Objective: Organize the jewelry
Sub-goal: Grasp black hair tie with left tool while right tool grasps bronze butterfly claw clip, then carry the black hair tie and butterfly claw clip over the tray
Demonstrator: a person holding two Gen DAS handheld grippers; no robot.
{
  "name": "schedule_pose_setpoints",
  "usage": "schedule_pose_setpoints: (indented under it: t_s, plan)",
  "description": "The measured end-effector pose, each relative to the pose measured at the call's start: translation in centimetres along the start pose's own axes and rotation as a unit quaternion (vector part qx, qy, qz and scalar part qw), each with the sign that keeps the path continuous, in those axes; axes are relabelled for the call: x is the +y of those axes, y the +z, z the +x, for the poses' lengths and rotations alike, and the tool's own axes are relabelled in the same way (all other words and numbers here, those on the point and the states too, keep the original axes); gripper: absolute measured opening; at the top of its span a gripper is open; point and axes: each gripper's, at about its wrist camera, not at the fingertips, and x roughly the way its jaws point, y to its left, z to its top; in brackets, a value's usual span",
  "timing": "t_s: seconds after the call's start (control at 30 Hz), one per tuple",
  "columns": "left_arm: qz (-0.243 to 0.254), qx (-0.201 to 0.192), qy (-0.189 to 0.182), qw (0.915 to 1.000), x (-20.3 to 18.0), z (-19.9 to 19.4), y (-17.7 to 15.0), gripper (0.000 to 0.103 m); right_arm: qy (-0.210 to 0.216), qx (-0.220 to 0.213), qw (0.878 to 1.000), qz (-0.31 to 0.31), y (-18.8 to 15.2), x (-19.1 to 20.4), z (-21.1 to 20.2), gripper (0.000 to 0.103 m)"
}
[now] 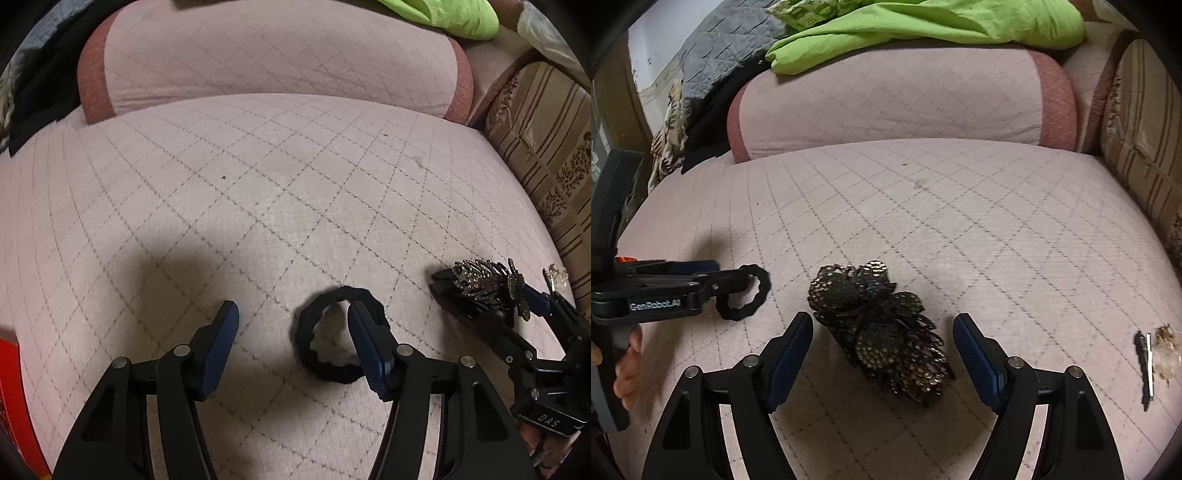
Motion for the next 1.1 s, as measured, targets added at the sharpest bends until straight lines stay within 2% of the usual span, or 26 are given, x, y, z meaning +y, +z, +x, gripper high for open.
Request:
schedule_pose_setpoints:
  t_s: [0.07,0.2,0.27,0.3,0.33,0.37,0.53,0.8,1.1]
  plan:
    - [0.008,-0.003,0.002,1.0000,-0.5,0.0,-0.2,0.060,0.001,0.002,1.000,-0.005,0.0,0.2,0.1,0.082]
    - [0.055,-0.012,0.034,0.9979,-2.8,0.2,-1.2,0.057,-0.003,0.005,1.000,-0.011,-0.1,0.6,0.3,0.071]
    - [0.076,-0.018,0.040,0.9962,-3.9,0.1,-1.6,0.035,-0.006,0.007,1.000,-0.010,-0.1,0.6,0.4,0.062]
    - [0.083,-0.016,0.038,0.9957,-4.3,0.0,-1.7,0.029,-0.006,0.008,1.000,-0.009,0.0,0.6,0.5,0.057]
    - [0.090,-0.011,0.034,0.9953,-4.7,0.0,-1.7,0.015,-0.005,0.007,1.000,-0.005,0.0,0.5,0.5,0.054]
    - [0.096,-0.006,0.027,0.9950,-5.1,-0.1,-1.7,0.009,-0.003,0.006,1.000,-0.001,0.1,0.5,0.5,0.051]
    - [0.092,-0.001,0.015,0.9957,-5.6,-1.4,-2.0,0.009,0.016,0.006,1.000,0.013,0.1,0.5,0.0,0.046]
    - [0.082,-0.033,0.014,0.9960,-5.6,-6.3,-3.6,0.009,0.034,0.004,0.998,0.045,-0.2,0.8,-1.1,0.036]
    - [0.051,-0.057,0.028,0.9967,-3.0,-12.7,-7.3,0.009,0.048,-0.003,0.996,0.075,-1.5,2.5,-4.3,0.036]
